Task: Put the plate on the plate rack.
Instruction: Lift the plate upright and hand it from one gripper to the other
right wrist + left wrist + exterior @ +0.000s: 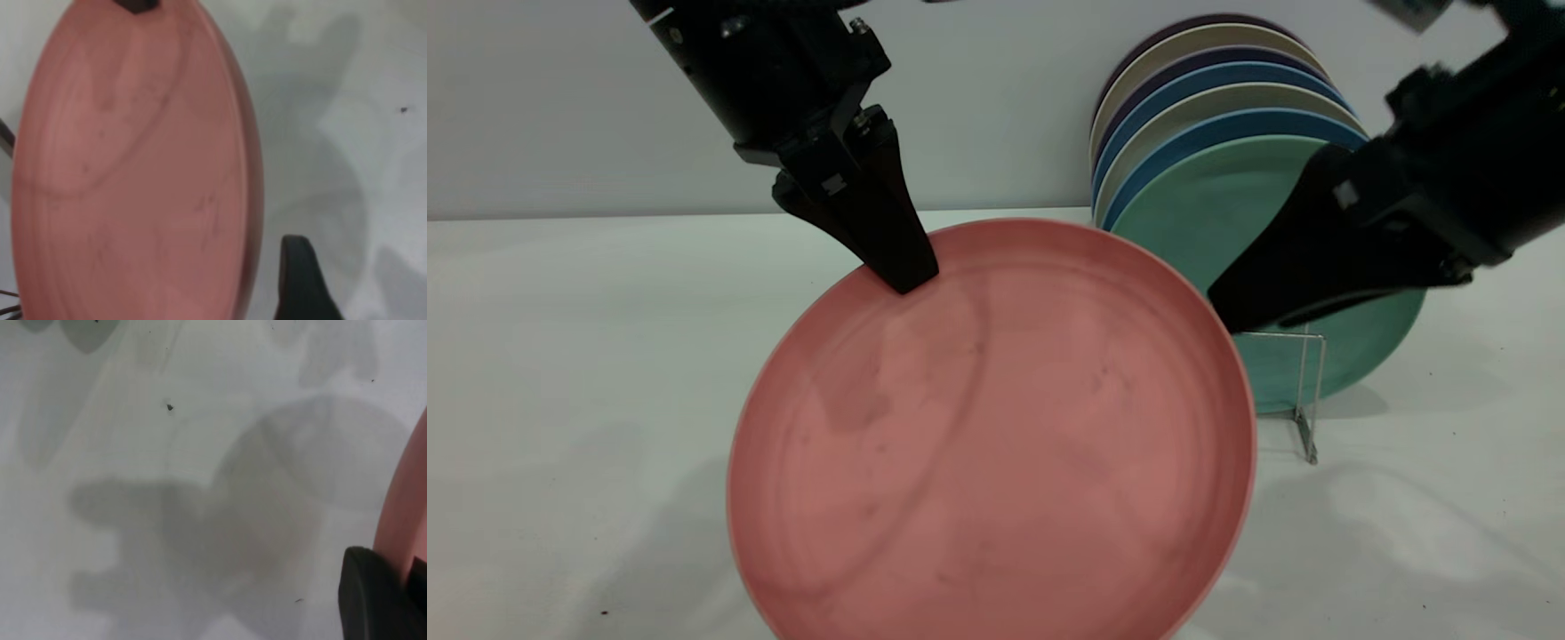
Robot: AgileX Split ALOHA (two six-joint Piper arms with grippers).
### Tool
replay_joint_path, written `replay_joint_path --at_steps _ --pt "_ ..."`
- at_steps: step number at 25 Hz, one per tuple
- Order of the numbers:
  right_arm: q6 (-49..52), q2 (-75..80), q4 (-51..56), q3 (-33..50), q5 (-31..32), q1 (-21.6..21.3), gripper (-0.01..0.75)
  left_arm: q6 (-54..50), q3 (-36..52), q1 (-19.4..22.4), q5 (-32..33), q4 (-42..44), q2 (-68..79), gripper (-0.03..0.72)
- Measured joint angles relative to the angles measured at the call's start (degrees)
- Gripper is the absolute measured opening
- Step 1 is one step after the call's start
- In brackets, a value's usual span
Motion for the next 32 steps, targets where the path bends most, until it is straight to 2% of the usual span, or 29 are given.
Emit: replay_joint_path --at_steps 7,15,21,32 --pt "-4.45 3.42 4.89 0.0 2.96 0.0 0.471 0.14 0.0 0.0 0.03 0.11 0.0 0.013" --pt "-4.88 3.42 3.94 0.0 2.76 0.0 0.471 -2.1 0.0 0.0 -0.25 6.53 0.0 0.013" --pt "-4.88 3.42 3.62 0.0 2.65 0.0 0.471 -2.63 0.0 0.0 -1.88 6.97 0.0 0.013" --pt "-6.31 3.42 7.51 0.0 3.2 0.0 0.564 -1.15 0.0 0.0 -2.75 3.27 0.0 0.013"
